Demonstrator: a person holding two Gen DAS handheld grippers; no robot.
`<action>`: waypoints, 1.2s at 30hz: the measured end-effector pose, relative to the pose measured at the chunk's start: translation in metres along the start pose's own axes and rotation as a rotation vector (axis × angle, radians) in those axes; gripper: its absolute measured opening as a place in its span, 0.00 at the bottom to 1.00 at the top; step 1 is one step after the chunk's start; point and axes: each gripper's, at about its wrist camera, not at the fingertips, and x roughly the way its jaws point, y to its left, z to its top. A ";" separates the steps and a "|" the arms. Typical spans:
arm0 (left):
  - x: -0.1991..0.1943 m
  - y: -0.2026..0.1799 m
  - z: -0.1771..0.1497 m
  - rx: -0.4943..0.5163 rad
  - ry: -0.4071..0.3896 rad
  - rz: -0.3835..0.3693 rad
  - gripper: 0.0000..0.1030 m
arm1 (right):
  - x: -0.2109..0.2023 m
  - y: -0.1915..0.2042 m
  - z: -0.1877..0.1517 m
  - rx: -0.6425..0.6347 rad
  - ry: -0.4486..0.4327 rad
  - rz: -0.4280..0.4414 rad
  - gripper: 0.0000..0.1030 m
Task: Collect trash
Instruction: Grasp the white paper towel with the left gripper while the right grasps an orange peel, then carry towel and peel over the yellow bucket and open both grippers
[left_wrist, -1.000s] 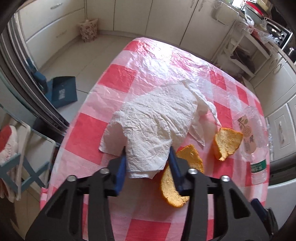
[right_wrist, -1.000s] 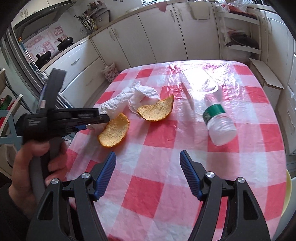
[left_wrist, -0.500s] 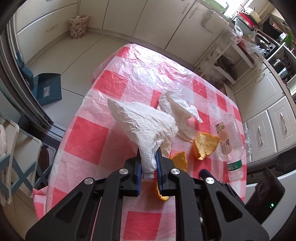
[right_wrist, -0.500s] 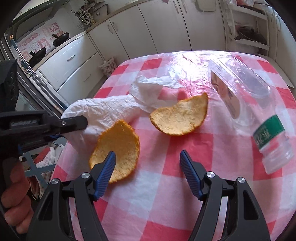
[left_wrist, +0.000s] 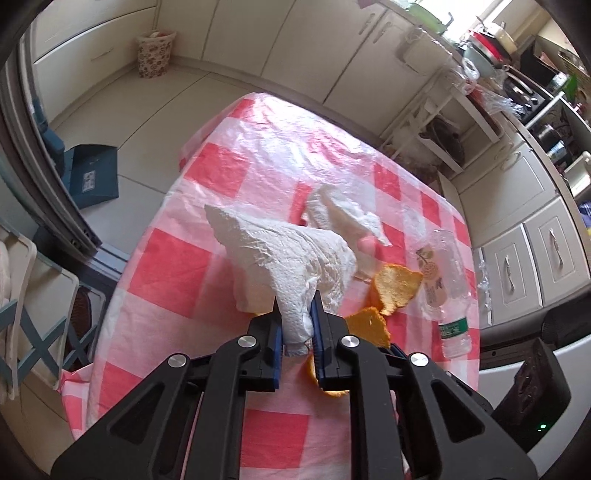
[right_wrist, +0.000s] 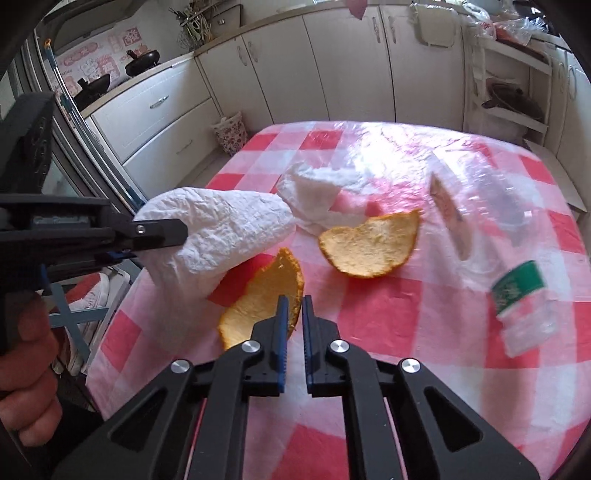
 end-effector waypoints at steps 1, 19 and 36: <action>-0.002 -0.006 -0.002 0.014 -0.009 -0.007 0.12 | -0.008 -0.003 -0.001 -0.001 -0.011 -0.003 0.07; -0.041 -0.063 -0.050 0.088 -0.160 -0.036 0.12 | -0.092 -0.079 -0.041 0.147 -0.047 -0.003 0.35; -0.065 -0.001 -0.041 -0.033 -0.200 -0.042 0.12 | 0.017 -0.013 -0.013 0.128 0.050 -0.020 0.47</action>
